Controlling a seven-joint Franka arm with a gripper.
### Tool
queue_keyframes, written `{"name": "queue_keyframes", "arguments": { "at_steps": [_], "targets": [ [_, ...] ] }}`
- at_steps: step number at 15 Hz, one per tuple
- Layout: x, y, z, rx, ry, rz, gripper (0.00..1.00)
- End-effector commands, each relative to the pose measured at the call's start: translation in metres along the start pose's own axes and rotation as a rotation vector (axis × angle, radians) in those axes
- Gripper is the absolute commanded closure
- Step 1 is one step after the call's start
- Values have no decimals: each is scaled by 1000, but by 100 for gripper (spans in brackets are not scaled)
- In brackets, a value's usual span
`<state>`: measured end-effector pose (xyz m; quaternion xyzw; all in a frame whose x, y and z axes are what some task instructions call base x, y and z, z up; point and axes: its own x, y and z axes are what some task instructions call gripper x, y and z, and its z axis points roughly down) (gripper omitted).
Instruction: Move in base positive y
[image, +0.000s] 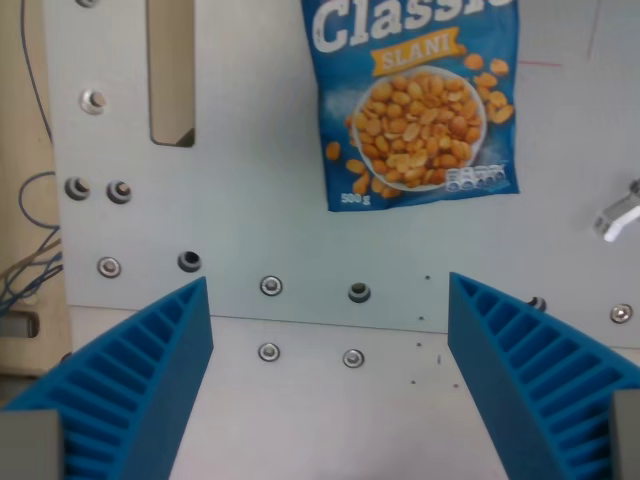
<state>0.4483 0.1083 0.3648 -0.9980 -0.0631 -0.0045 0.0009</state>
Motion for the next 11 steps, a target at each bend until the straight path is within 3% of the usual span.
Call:
{"name": "queue_keyframes", "arguments": {
  "at_steps": [1,11],
  "targets": [
    [10,-13,-4,-5,-15,13,0],
    [24,-63,-3,-5,-15,13,0]
  ]
}}
